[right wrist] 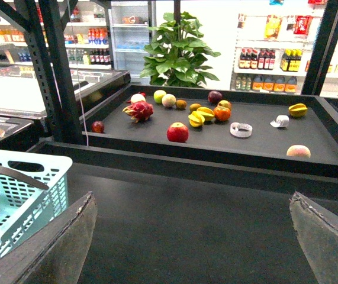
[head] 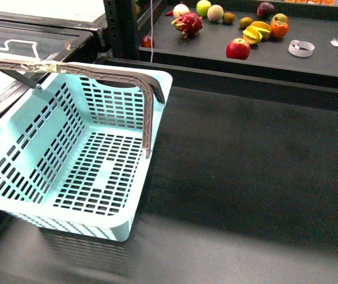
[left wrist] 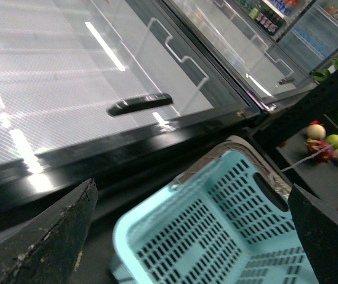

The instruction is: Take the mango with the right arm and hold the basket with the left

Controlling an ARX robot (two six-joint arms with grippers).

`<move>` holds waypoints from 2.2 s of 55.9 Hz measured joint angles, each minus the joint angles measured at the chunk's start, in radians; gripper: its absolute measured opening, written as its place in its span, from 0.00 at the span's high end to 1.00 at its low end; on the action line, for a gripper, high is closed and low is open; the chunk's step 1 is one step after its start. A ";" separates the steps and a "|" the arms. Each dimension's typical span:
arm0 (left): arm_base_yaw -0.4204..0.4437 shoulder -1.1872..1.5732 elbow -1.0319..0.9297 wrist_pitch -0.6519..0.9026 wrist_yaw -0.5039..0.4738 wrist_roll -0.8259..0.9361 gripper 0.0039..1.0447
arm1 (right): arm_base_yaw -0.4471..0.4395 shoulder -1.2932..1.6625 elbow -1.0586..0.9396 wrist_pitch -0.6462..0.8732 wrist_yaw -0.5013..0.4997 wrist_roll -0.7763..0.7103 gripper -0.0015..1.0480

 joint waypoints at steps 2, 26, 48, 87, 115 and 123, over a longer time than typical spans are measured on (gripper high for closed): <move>0.001 0.109 0.034 0.060 0.031 -0.055 0.08 | 0.000 0.000 0.000 0.000 0.001 0.000 0.08; -0.109 0.994 0.572 0.216 0.222 -0.409 0.08 | 0.000 0.000 0.000 0.000 0.001 0.000 0.08; -0.131 1.265 0.875 0.197 0.286 -0.536 0.08 | 0.000 0.000 0.000 0.000 0.001 0.000 0.08; -0.152 1.330 0.932 0.142 0.360 -0.566 0.94 | 0.000 0.000 0.000 0.000 0.001 0.000 0.08; -0.326 1.051 0.667 0.293 0.599 -0.128 0.95 | 0.000 0.000 0.000 0.000 0.001 0.000 0.08; -0.404 1.025 0.614 0.328 0.637 -0.026 0.95 | 0.000 0.000 0.000 0.000 0.001 0.000 0.08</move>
